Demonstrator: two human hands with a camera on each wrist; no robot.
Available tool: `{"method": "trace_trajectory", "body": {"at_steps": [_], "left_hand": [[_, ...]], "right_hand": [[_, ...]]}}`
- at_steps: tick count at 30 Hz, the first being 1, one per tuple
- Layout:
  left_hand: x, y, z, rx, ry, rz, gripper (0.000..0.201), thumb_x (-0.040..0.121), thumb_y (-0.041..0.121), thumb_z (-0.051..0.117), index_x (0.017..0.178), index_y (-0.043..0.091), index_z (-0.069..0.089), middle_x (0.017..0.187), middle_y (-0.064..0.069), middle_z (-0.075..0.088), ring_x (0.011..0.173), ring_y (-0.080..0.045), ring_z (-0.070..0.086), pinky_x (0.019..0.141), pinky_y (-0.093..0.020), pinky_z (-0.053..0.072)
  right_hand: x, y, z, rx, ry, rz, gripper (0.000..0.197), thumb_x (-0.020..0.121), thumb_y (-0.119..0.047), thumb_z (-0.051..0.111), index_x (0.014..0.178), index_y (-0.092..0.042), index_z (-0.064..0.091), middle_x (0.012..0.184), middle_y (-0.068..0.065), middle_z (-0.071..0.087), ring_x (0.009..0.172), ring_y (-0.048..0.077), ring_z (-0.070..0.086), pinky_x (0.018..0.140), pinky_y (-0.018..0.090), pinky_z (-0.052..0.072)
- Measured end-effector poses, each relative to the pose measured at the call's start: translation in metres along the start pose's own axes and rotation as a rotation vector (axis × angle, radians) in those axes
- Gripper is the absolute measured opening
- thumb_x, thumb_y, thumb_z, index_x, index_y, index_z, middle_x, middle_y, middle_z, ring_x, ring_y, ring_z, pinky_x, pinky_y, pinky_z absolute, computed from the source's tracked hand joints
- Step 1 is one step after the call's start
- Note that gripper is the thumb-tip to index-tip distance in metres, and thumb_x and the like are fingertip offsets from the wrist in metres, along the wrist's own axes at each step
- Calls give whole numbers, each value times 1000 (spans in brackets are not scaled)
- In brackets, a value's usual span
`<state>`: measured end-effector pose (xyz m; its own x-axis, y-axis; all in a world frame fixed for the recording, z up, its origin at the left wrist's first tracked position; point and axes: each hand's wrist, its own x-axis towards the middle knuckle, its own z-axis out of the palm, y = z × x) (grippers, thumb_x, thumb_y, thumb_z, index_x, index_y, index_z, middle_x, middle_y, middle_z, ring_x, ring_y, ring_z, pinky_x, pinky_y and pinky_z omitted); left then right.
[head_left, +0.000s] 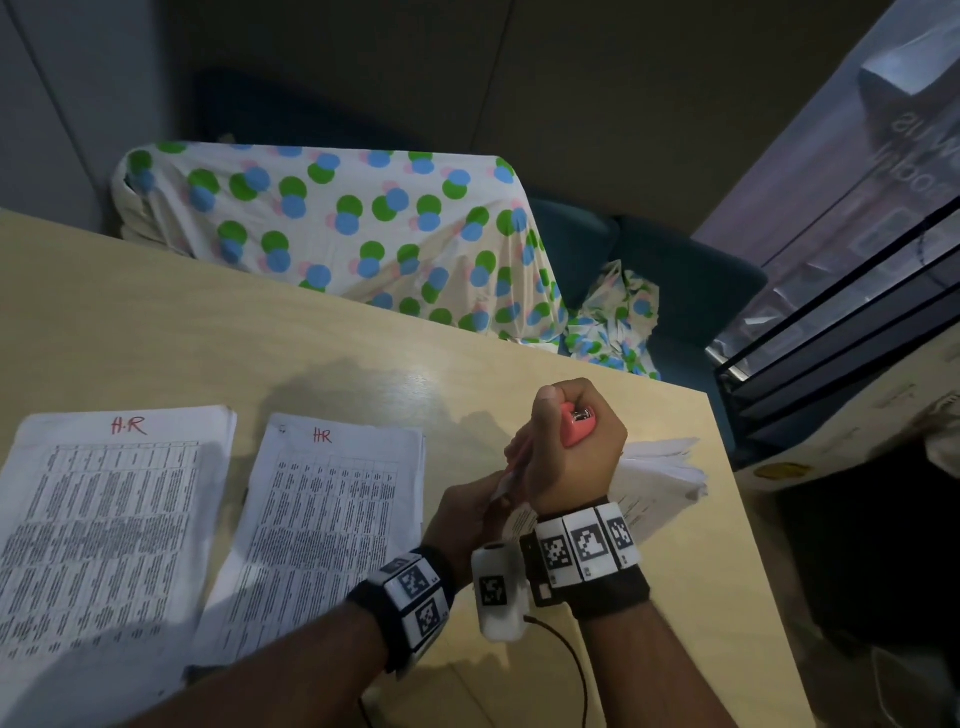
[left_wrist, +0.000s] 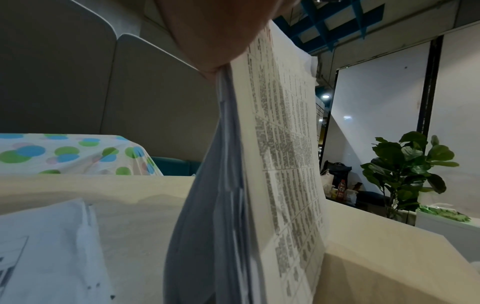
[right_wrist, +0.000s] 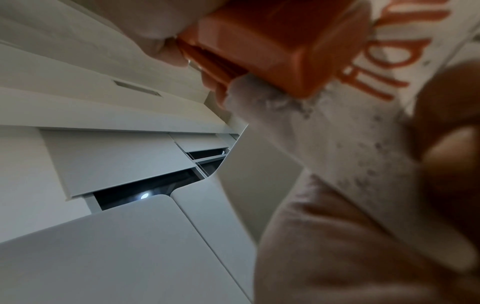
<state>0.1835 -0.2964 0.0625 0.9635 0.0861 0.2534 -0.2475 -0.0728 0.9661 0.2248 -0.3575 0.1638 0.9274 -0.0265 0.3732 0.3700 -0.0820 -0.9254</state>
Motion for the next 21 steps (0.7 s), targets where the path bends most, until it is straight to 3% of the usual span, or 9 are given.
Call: {"method": "trace_trajectory", "body": {"at_steps": [2, 5, 7, 9, 12, 14, 15, 17, 21], "left_hand": [[-3, -1, 0, -3, -10, -40, 14, 84, 39, 52, 84, 27, 61, 70, 15, 62, 66, 12, 56, 61, -4, 41], [-1, 3, -2, 31, 4, -121, 31, 90, 42, 47, 103, 20, 63, 79, 13, 66, 70, 5, 62, 61, -8, 47], [2, 4, -2, 54, 17, -95, 35, 88, 52, 39, 103, 28, 61, 85, 10, 69, 76, 0, 65, 65, -12, 50], [5, 6, -3, 48, 50, -72, 17, 91, 40, 45, 101, 39, 59, 83, 20, 68, 78, 4, 64, 65, -9, 47], [16, 10, -10, 74, 92, -58, 24, 91, 34, 50, 107, 52, 53, 87, 31, 66, 79, 7, 63, 66, -10, 48], [27, 15, -16, 56, 130, -113, 17, 88, 42, 52, 102, 51, 49, 83, 18, 66, 71, 3, 63, 63, -18, 50], [33, 18, -19, 46, 160, -128, 16, 88, 37, 56, 98, 46, 48, 81, 14, 64, 69, 2, 61, 63, -22, 50], [43, 28, -25, -2, 201, -117, 26, 87, 23, 62, 93, 43, 47, 82, 11, 64, 71, -3, 63, 68, -28, 53], [55, 52, -42, -117, 196, -47, 27, 86, 30, 59, 94, 52, 47, 84, 12, 71, 79, -9, 70, 64, -35, 60]], "right_hand": [[1, 2, -2, 28, -51, 8, 33, 83, -37, 57, 70, -6, 54, 40, 17, 52, 31, 19, 54, 37, 21, 43], [3, 0, -9, 29, -141, 4, 26, 83, -35, 62, 76, -11, 55, 49, 11, 60, 42, 22, 64, 43, 28, 51], [5, -10, -15, 39, -157, -43, 24, 83, -34, 65, 81, -13, 55, 60, 12, 65, 54, 22, 70, 52, 33, 58], [6, -22, -24, 91, -104, -116, 18, 85, -26, 64, 82, -11, 54, 64, 8, 65, 58, 20, 71, 57, 35, 61], [8, -37, -47, 182, -1, -174, 10, 86, -21, 62, 79, -16, 57, 60, 12, 62, 54, 31, 66, 59, 48, 59], [7, -40, -64, 213, 5, -134, 11, 86, -21, 60, 78, -15, 55, 58, 9, 63, 51, 31, 64, 56, 44, 58], [6, -38, -72, 227, 6, -98, 12, 86, -19, 57, 79, -11, 53, 57, 5, 64, 50, 27, 64, 56, 39, 58], [3, -26, -86, 228, 49, -5, 12, 88, -14, 55, 80, -8, 49, 55, 2, 63, 48, 22, 62, 54, 33, 57], [-6, 4, -104, 18, 169, 165, 18, 93, -1, 59, 89, -18, 55, 65, 3, 67, 44, 18, 63, 45, 30, 52]]}}
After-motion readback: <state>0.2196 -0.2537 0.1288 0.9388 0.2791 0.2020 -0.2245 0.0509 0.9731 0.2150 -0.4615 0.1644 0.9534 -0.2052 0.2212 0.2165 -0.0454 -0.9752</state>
